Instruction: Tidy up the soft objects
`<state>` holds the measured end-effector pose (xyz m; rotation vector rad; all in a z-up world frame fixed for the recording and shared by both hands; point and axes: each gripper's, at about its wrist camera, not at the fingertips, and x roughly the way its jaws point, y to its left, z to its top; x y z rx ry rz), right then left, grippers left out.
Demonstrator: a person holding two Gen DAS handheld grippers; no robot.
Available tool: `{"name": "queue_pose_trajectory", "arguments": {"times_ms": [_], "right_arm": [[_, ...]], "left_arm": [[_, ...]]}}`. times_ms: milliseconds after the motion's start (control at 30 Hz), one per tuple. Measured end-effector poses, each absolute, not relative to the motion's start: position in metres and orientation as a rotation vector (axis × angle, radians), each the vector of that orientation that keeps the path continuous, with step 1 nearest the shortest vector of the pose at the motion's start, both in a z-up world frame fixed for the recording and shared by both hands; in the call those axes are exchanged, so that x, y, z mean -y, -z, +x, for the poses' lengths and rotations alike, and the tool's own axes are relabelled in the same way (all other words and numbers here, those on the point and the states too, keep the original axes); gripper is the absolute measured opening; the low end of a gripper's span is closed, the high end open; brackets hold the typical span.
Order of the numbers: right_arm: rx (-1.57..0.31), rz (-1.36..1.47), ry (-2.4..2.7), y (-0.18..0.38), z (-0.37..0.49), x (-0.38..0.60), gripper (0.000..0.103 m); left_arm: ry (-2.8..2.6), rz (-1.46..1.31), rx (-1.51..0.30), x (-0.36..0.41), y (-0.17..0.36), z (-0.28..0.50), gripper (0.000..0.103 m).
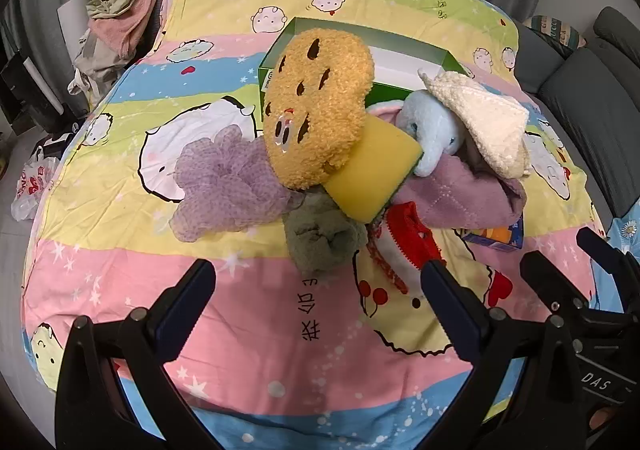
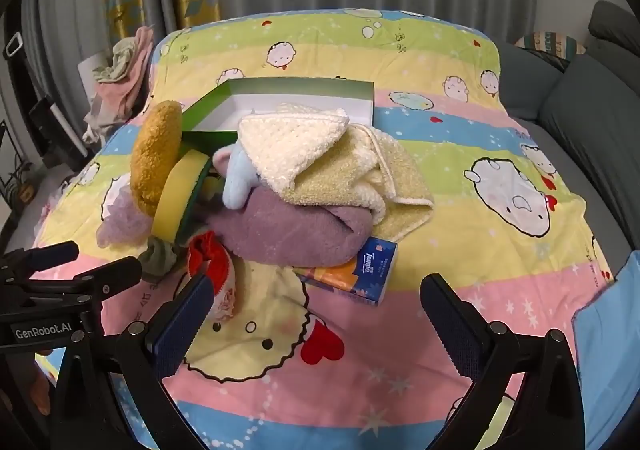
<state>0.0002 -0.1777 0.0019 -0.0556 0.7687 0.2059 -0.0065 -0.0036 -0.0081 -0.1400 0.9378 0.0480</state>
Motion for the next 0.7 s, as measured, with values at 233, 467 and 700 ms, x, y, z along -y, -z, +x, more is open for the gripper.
{"name": "queue_pose_trajectory", "arguments": {"times_ms": [233,467,700], "right_arm": [[-0.768,-0.058,-0.204,-0.0027,-0.0001,0.1786,0.103],[-0.769,-0.060,-0.208,-0.0020,-0.0018,0.1778,0.103],[-0.771,-0.066,-0.212,-0.0002,-0.0011,0.1753,0.103]], "left_arm": [[-0.048,-0.143,-0.933,0.0035,0.0069,-0.0071,0.102],[-0.046,-0.139,-0.935,0.0031,0.0080,-0.0072,0.102],[-0.045,-0.132,-0.935,0.0029,0.0084,-0.0072,0.102]]}}
